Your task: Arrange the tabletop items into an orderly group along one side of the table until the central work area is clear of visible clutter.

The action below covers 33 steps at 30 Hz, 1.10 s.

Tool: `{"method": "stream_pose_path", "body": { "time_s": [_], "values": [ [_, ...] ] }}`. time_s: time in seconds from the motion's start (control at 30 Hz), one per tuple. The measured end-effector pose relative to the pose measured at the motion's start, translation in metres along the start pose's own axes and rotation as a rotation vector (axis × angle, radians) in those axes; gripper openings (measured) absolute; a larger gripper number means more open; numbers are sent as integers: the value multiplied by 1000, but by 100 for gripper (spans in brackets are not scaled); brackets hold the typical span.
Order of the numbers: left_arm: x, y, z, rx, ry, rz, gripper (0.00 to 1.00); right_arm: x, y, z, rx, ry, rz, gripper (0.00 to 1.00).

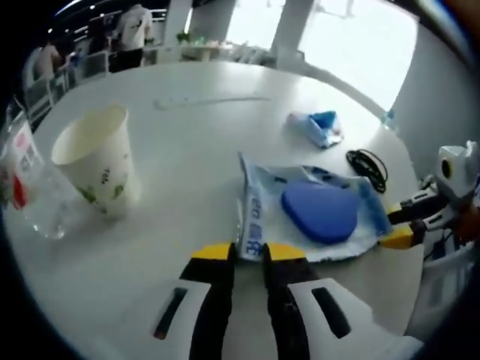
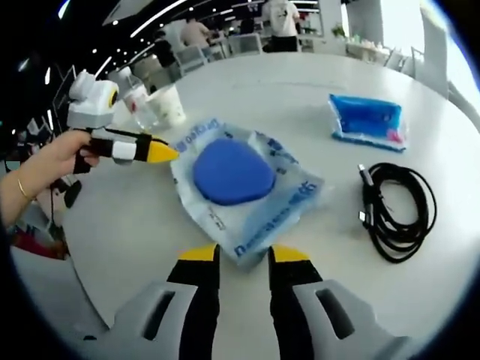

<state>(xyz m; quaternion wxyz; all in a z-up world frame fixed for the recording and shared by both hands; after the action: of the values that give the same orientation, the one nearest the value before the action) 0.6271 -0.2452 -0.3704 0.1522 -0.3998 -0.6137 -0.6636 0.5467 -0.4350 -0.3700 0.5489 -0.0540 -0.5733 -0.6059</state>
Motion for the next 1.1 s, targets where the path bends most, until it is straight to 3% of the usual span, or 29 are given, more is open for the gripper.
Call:
{"method": "stream_pose_path", "body": {
  "time_s": [0.1,0.3,0.4,0.83,1.1],
  "values": [
    [1,-1,0,-5,10,1,11,2,2,-5,34,-31,-5,13],
    [5,1,0,-24,22,-6,6,4,6,-7,11,-30,-34,10],
    [9,6,-3,-26,9,-41,2,7,11,-7,52,-51,-38,6],
    [18,4,-8,-34,23,-49,0,15,21,-11,132,-75,-22,2],
    [30,7,-6,25,21,-71,0,19,31,-10,188,-97,-24,1]
  ]
}}
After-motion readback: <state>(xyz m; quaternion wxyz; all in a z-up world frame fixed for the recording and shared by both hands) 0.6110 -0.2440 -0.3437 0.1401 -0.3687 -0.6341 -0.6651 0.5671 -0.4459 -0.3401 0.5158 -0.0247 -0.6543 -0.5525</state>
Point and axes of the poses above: the point that each gripper's makers call its tool centre point, and the gripper's own axes: x roughly backward along the fingers, z roughly to its left, y roughly out of its top, the point moved 3 cm from there along x, roughly backward along the fingers, and after that the axes turned 12 degrees about y, right-handed, at the moved point
